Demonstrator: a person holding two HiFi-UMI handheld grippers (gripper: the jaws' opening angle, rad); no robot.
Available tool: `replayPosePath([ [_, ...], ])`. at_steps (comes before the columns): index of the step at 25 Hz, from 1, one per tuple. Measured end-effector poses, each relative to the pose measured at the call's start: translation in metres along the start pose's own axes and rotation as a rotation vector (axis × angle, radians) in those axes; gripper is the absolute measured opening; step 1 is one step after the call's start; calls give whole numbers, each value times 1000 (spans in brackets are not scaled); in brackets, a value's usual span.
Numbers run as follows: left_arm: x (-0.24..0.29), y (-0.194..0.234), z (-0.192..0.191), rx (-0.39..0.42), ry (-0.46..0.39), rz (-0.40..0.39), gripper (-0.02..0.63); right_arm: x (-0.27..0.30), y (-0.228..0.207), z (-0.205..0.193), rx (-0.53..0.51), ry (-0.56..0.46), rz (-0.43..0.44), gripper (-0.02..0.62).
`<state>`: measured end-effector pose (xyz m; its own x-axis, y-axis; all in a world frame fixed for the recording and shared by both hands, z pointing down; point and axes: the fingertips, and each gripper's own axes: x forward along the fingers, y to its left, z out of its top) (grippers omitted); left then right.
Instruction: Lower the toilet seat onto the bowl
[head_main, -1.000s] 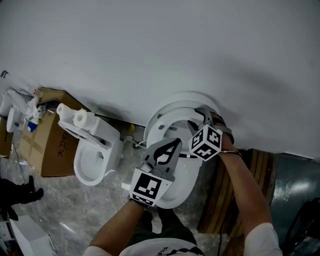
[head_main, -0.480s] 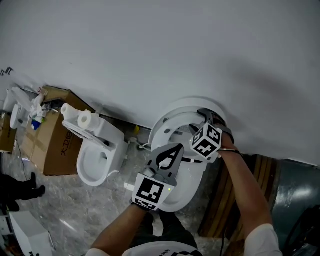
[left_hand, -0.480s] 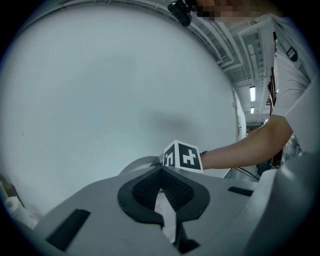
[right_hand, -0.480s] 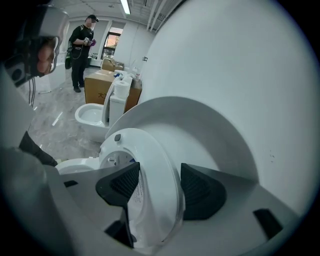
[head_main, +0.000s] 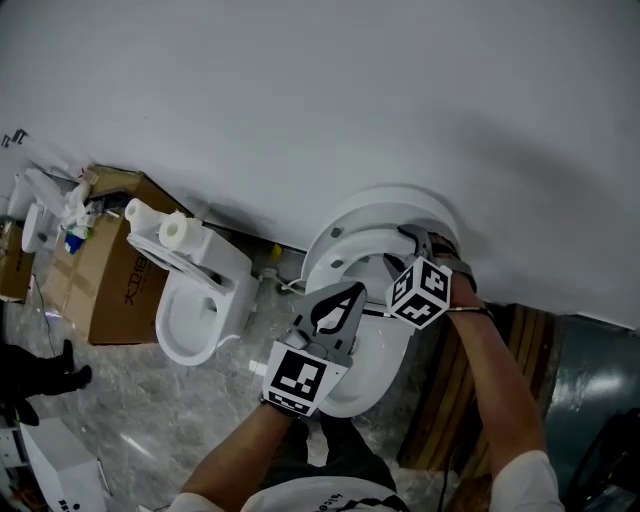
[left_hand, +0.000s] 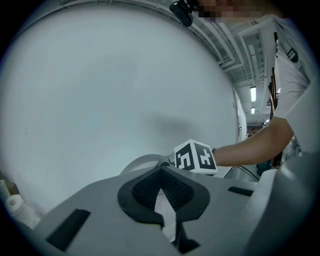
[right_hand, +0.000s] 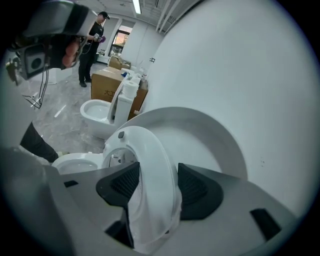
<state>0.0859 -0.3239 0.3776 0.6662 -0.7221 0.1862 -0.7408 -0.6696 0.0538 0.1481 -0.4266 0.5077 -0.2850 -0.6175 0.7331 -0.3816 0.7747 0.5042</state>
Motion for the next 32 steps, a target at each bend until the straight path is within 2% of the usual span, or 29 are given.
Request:
replayPosePath([
  [4,-6,-3,1,4,-4,-8,6,-17,16,3,8,-12,42,238],
  [9,-15,-10,4,8,-8,-24,6,-43,41,7,40,-38,179,230],
  [12,-21,-16,4,9,-10,-32,6,-55,51,7,55,-56,228,155],
  [14,-24,-17,4,9,-10,-36,6,-59,56,7,59,-56,255,148],
  [22,-38,-21,3,12,-15,-61,6,-76,90,6,-79,16,320,140],
  [26,-50,-21,-4,8,-8,-85,6,-92,123,5,-82,18,371,133],
  [32,-69,-24,-23,-5,13,-131,6,-111,173,1,-100,29,317,132],
])
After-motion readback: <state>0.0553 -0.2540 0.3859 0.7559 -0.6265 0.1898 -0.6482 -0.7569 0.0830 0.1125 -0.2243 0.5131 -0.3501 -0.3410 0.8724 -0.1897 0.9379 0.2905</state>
